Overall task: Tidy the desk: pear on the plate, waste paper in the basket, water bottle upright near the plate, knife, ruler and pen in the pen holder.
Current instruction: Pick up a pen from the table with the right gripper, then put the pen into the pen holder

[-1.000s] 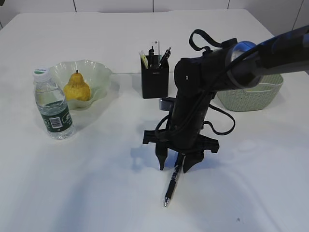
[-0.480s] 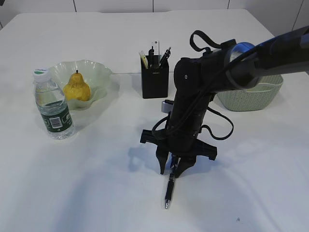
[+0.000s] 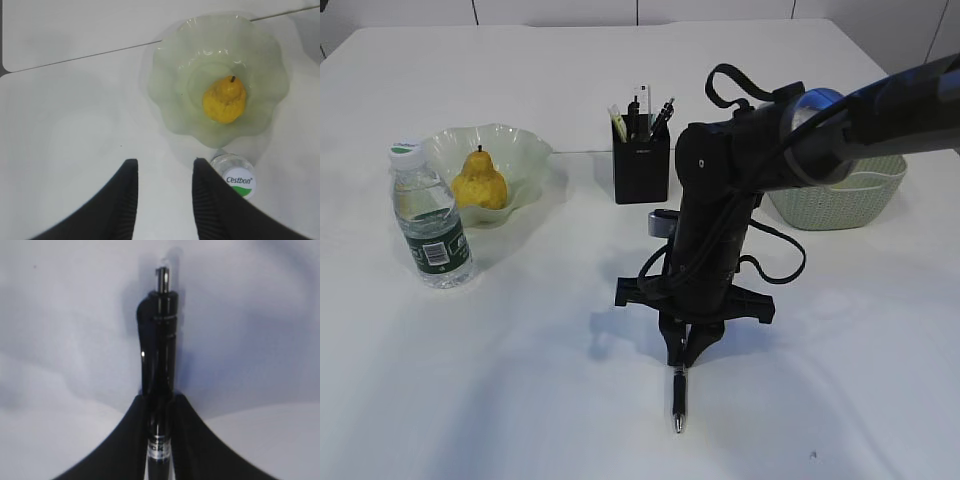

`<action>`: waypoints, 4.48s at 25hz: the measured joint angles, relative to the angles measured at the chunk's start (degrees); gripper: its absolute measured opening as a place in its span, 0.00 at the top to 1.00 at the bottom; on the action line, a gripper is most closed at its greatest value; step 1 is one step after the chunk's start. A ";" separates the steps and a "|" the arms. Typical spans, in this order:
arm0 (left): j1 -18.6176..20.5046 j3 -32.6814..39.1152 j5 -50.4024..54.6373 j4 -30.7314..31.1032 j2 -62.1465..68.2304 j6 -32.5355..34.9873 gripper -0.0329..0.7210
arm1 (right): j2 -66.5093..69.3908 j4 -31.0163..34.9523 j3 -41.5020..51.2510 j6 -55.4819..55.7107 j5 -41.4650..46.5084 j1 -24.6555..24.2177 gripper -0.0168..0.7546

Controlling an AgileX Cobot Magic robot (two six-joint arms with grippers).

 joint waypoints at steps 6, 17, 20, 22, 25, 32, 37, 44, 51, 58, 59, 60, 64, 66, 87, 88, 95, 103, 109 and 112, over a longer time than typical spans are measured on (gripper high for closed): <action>0.00 0.00 0.00 0.07 0.00 0.00 0.62 | 0.29 -3.17 -1.26 -3.35 0.09 0.10 0.82; 0.00 0.00 0.00 2.10 0.00 0.00 0.62 | 2.16 -17.19 -10.46 -17.21 6.82 0.13 0.82; 0.00 0.00 0.00 2.19 0.00 0.00 0.62 | 2.05 -17.20 -14.03 -17.56 7.84 0.13 0.82; 0.00 0.00 0.00 2.19 0.00 0.00 0.62 | 1.55 -16.57 -15.83 -17.67 8.21 0.13 0.82; 0.00 0.00 0.00 2.19 0.00 0.00 0.62 | 0.48 -15.93 -16.94 -17.67 8.45 0.13 0.82; 0.00 0.00 0.00 2.19 0.00 0.00 0.62 | -4.38 -15.49 -17.10 -17.99 4.27 0.13 0.82; 0.00 0.00 0.00 2.19 0.00 0.00 0.62 | -10.47 -18.00 -17.10 -18.02 -3.59 0.13 0.82; 0.00 0.00 0.00 2.19 0.00 0.00 0.62 | -16.86 -22.47 -15.17 -18.11 -15.62 0.13 0.82; 0.00 0.00 0.00 2.19 0.00 0.00 0.62 | -21.96 -27.73 -2.05 -18.11 -32.17 0.13 0.82; 0.00 0.00 0.00 2.19 0.00 0.00 0.62 | -22.70 -33.03 5.98 -17.13 -48.55 -0.71 0.82; 0.00 0.00 0.00 2.19 0.00 0.00 0.62 | -22.70 -32.93 6.39 -16.25 -49.98 -1.30 0.82; 0.00 0.00 0.00 2.19 0.00 0.00 0.62 | -22.70 -32.93 6.54 -15.64 -50.88 -2.03 0.82; 0.00 0.00 0.00 2.05 0.00 0.00 0.62 | -22.34 -33.32 6.54 -14.67 -54.39 -4.65 0.82; 0.00 0.00 0.00 1.65 0.00 0.00 0.62 | -21.18 -33.69 6.54 -14.67 -57.09 -5.67 0.82; 0.00 0.00 0.00 0.12 0.00 0.00 0.62 | -2.33 -28.40 -7.94 -14.23 -74.07 -8.94 0.82; 0.00 0.00 0.00 0.12 0.00 0.00 0.62 | -1.52 -28.40 -9.05 -14.14 -73.65 -8.94 0.82; 0.00 0.00 0.00 0.12 0.00 0.00 0.62 | 4.22 -28.21 -14.75 -14.01 -70.85 -9.17 0.82; 0.00 0.00 0.00 0.12 0.00 0.00 0.62 | 8.78 -28.07 -17.82 -13.90 -69.78 -9.54 0.82; 0.00 0.00 0.00 0.12 0.00 0.00 0.62 | 10.70 -27.83 -19.81 -13.11 -69.78 -10.02 0.82; 0.00 0.00 0.00 0.12 0.00 0.00 0.62 | 11.18 -27.83 -20.05 -12.88 -69.69 -10.02 0.82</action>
